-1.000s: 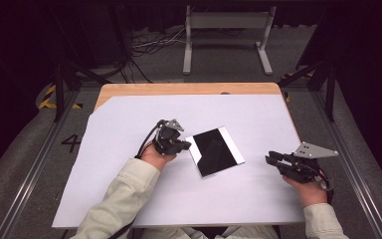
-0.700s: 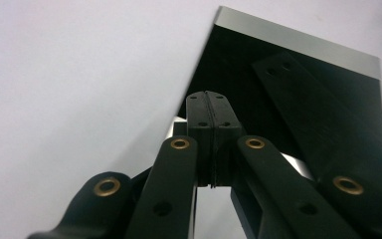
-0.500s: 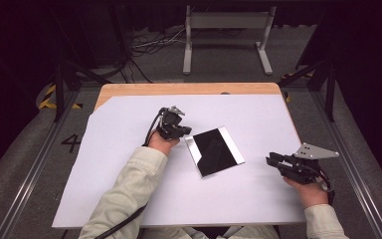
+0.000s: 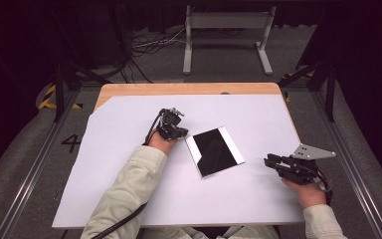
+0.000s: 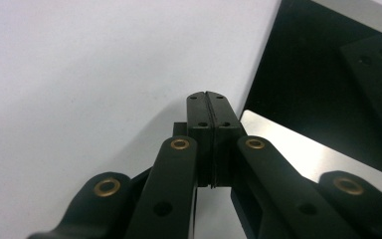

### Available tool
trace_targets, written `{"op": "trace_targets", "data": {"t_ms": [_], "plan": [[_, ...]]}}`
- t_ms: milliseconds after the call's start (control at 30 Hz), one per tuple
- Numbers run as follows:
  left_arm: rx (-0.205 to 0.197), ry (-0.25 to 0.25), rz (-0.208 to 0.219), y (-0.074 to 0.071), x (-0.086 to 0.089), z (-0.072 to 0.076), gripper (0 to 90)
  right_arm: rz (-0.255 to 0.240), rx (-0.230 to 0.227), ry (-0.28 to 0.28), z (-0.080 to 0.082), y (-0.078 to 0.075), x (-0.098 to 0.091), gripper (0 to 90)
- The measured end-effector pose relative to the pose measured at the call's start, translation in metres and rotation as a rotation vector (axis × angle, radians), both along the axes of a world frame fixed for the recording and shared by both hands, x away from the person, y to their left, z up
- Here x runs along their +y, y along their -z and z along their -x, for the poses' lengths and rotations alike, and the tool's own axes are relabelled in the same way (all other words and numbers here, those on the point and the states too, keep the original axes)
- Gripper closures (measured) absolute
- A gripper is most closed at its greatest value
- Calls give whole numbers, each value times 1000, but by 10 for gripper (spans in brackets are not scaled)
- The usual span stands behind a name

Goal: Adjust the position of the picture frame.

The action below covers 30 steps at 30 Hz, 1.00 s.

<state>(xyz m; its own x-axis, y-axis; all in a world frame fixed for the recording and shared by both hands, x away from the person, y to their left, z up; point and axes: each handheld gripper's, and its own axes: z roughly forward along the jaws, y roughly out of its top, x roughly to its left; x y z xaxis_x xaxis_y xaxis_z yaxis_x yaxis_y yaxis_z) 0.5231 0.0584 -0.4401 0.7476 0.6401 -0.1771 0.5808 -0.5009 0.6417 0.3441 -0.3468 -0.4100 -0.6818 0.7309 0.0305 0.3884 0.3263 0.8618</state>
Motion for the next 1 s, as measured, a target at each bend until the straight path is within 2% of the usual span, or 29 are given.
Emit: {"op": "trace_targets", "data": {"t_ms": [67,200,267,400,467,500,733,833,1000], "plan": [[6,6,12,1,2,-1,899,-2,5,-4,0,1,1,719],[15,33,8,0,-1,2,900,1,16,-5,0,2,1,719],[13,28,3,0,-2,3,900,2,16,-5,0,2,1,719],[56,2,21,-1,0,2,900,4,25,-7,-1,3,2,719],[51,2,-6,-2,-2,4,900,17,38,-8,-2,4,3,719],[43,13,-25,-4,-4,5,900,25,48,-4,-2,5,4,719],[57,57,-26,-4,-2,11,900,30,54,1,-3,5,3,722],[66,99,-32,-4,-2,20,900,29,52,3,-4,4,2,723],[76,139,-24,-3,-2,33,900,31,55,5,-4,4,2,737]]}}
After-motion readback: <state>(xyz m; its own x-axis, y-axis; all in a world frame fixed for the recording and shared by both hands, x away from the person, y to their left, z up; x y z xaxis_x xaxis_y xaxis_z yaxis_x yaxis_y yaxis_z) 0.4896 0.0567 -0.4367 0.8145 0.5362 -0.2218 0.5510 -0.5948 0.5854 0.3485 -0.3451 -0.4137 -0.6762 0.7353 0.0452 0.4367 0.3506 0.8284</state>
